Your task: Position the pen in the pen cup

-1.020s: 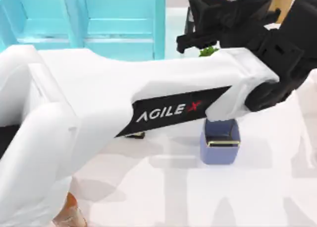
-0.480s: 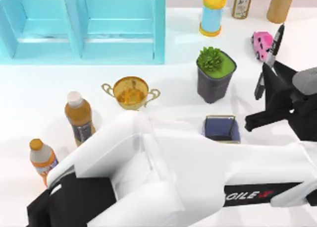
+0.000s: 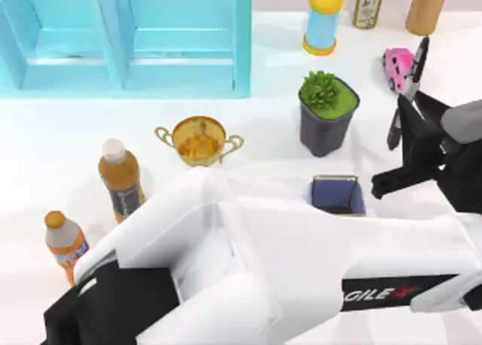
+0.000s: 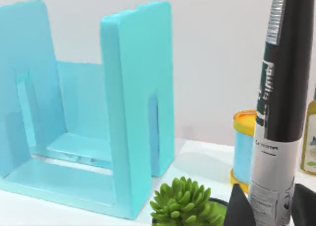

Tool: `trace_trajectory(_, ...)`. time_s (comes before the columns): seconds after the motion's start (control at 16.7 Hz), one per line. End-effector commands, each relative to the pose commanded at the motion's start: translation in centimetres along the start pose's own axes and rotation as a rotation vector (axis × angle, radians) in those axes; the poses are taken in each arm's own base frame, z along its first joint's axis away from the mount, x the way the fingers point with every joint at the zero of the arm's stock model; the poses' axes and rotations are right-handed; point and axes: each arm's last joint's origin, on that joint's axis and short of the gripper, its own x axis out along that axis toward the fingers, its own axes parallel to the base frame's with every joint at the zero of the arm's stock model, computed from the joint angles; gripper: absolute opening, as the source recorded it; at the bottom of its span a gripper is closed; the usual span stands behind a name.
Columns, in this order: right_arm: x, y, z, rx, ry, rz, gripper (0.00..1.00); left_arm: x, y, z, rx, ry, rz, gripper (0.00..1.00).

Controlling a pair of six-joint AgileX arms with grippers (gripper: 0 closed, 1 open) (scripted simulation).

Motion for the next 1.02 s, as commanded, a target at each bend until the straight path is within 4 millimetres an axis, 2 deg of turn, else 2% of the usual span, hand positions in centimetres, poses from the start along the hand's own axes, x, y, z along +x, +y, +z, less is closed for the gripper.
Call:
trace_trajectory(0.24, 0.0, 0.0, 0.0, 0.0, 0.0, 0.0, 1.0, -0.19, 1.15, 0.53, -0.028, -0.02, 0.074, 0.0)
trace_trajectory(0.48, 0.0, 0.0, 0.0, 0.0, 0.0, 0.0, 1.0, -0.19, 1.26, 0.56, -0.03, -0.022, 0.082, 0.0)
trace_trajectory(1.02, 0.0, 0.0, 0.0, 0.0, 0.0, 0.0, 1.0, -0.19, 1.26, 0.56, -0.03, -0.022, 0.082, 0.68)
